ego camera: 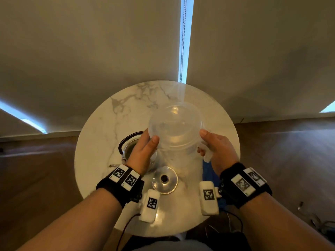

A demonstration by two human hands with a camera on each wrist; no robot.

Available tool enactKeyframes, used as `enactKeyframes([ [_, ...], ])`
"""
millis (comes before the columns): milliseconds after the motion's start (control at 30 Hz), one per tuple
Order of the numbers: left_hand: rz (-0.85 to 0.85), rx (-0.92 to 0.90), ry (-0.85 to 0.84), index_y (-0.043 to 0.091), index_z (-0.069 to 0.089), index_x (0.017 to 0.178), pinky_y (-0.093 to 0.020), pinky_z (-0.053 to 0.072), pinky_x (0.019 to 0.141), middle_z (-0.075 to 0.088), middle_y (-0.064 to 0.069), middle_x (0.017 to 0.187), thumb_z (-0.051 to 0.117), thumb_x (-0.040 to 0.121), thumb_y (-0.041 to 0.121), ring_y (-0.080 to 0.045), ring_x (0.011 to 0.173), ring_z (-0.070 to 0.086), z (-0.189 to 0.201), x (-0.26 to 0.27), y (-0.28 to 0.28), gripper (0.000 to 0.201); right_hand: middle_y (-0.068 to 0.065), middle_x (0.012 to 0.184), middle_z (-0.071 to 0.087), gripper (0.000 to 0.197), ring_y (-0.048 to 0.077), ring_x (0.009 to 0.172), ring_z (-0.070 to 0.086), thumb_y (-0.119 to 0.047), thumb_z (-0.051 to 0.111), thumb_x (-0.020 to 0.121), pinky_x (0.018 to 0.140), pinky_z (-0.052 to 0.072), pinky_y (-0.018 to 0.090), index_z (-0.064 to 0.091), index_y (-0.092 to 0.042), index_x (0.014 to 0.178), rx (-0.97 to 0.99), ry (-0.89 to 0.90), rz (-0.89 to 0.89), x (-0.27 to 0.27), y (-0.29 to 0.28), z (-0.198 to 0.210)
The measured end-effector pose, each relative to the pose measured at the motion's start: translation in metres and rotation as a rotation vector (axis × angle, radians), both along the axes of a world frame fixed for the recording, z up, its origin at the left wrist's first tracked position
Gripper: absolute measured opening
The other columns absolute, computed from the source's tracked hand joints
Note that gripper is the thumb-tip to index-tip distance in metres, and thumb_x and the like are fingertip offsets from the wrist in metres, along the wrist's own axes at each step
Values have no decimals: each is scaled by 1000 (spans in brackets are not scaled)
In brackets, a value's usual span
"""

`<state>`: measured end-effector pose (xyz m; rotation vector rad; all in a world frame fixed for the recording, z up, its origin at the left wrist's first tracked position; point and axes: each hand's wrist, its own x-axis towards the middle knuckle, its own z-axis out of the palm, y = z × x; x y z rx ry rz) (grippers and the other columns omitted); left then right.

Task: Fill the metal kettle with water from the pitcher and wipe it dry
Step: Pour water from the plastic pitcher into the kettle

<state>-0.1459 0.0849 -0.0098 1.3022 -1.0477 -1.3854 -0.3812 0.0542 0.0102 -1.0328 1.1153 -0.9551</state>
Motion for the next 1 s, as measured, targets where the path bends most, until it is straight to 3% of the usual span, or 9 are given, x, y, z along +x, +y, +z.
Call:
enactKeyframes([
  [100,62,7,114,30,46,148,-37,53,106,68,6,139,80,65,74,-18,131,63,-10,-2,18,101,15,62,53,83,23,59,51,-60,67,79,68,47,29,48,20,69,-84,64,-18,13,16,7],
  [167,92,36,174,29,45,151,-52,48,111,65,-1,144,80,69,70,-27,135,60,-22,-1,28,98,14,60,52,80,24,59,49,-63,67,78,68,48,30,50,13,63,-87,113,3,21,25,9],
  [233,145,96,236,27,48,150,-62,44,113,66,-5,143,80,68,71,-31,133,61,-29,0,34,98,12,61,53,70,25,62,52,-65,69,78,75,50,40,54,1,59,-48,156,29,27,32,9],
  [300,179,138,273,26,54,143,-61,45,112,70,-5,137,79,69,70,-29,128,65,-36,3,37,90,11,61,53,62,24,63,53,-65,71,78,78,51,44,55,-8,59,-4,213,45,32,36,8],
  [367,177,189,296,27,57,137,-57,47,112,72,-5,133,70,74,65,-29,126,66,-42,5,42,75,9,60,52,60,24,61,50,-67,73,76,73,50,43,55,-12,61,41,250,56,37,41,8],
  [600,140,350,366,34,58,130,-43,56,97,77,2,124,63,75,68,-20,114,74,-61,5,60,65,3,51,51,53,17,49,46,-57,74,83,59,44,36,57,-13,59,132,414,21,50,47,16],
  [700,181,405,399,32,56,135,-49,56,101,74,-3,130,59,79,67,-25,118,72,-67,6,63,66,3,50,53,55,16,48,47,-60,73,83,58,45,34,60,-11,62,135,482,40,56,45,18],
  [800,199,455,403,35,57,133,-55,50,110,73,0,132,59,79,69,-25,121,70,-70,8,65,64,2,50,53,57,16,48,47,-65,73,78,58,44,36,62,-10,65,164,508,43,62,42,18],
  [1000,217,491,431,36,56,127,-58,49,110,71,-5,133,60,76,71,-31,122,69,-72,14,65,62,2,49,58,60,18,48,50,-69,75,74,59,46,37,65,-11,61,179,551,45,74,35,15],
])
